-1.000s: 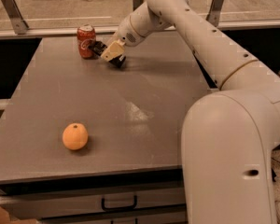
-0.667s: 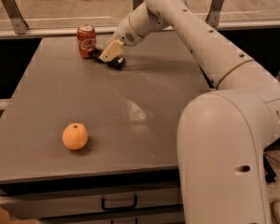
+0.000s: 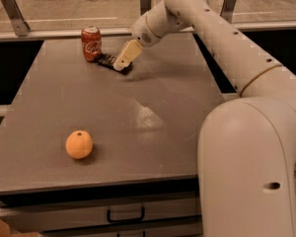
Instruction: Move rxbar chocolate near coke can
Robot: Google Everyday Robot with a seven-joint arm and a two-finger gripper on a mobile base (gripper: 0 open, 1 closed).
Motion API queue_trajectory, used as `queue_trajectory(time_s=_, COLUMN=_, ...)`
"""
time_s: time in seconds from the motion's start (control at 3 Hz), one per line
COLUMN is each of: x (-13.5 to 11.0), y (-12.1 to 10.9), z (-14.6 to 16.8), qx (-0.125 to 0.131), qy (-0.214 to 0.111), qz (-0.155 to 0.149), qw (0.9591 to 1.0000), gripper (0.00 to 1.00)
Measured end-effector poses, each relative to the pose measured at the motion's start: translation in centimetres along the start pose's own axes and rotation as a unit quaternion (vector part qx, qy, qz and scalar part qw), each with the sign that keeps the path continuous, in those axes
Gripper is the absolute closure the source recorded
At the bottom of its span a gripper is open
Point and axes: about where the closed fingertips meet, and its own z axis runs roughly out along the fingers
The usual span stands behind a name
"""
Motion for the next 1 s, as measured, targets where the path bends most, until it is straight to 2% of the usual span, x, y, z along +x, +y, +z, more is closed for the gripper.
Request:
queue_trajectory(time_s=0.33, x=0.7, y=0.1, z=-5.0, qx=0.002, qy=-0.048, qz=-0.007, qw=0.9988, gripper=0.0)
queue_trajectory(time_s=0.67, x=1.4, y=0.9, z=-13.8, qx=0.02, qy=-0.106, qz=-0.05, qw=0.9929, gripper=0.0)
queue_trajectory(time_s=1.0, x=2.7, y=0.7, z=-14.9, qx=0.029, qy=-0.105, qz=-0.057, qw=0.9924, gripper=0.0)
